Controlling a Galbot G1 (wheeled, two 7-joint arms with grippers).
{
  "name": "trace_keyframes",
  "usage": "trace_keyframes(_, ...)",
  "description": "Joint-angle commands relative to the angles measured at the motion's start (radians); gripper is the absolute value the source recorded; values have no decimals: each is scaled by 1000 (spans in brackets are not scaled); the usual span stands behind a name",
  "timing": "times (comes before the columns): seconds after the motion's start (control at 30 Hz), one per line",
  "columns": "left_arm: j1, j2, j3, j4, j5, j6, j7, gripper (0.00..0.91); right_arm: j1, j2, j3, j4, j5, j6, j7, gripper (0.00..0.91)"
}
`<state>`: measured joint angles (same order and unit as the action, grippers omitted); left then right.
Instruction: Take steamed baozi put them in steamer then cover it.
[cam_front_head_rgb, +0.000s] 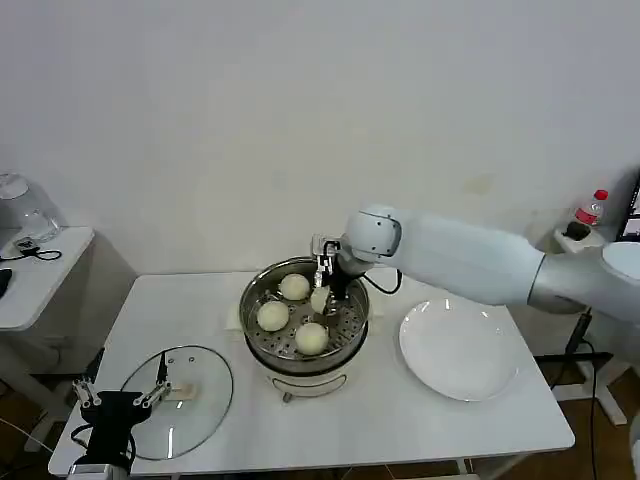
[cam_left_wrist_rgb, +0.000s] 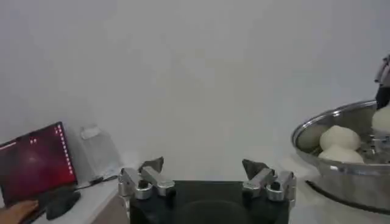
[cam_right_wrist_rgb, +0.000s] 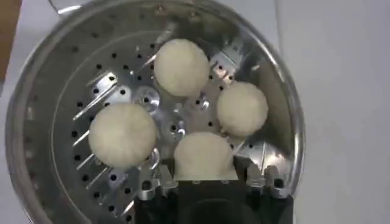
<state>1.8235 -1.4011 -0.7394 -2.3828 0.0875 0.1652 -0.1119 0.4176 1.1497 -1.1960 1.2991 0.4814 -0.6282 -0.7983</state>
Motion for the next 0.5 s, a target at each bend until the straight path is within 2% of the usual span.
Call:
trace_keyframes(0.03,1,1,-1,-1,1,0,1,907,-41,23,5,-23,-46,-5,4,655)
trace_keyframes(0.13,3,2,-2,-1,0,0,0,907,-48,26,9,-30,-56,0,4,655)
trace_keyframes(0.17,3,2,-2,-1,0,0,0,907,-50,26,11,-31,-57,1,3,887)
trace_keyframes(0.2,3,1,-2,-2,1,0,0,907,-51,26,11,-31,-58,3,3,907)
trace_keyframes(0.5,2,-2,1,-1,1,1,0,907,-32,-10,51,-10,-46,23,10,907)
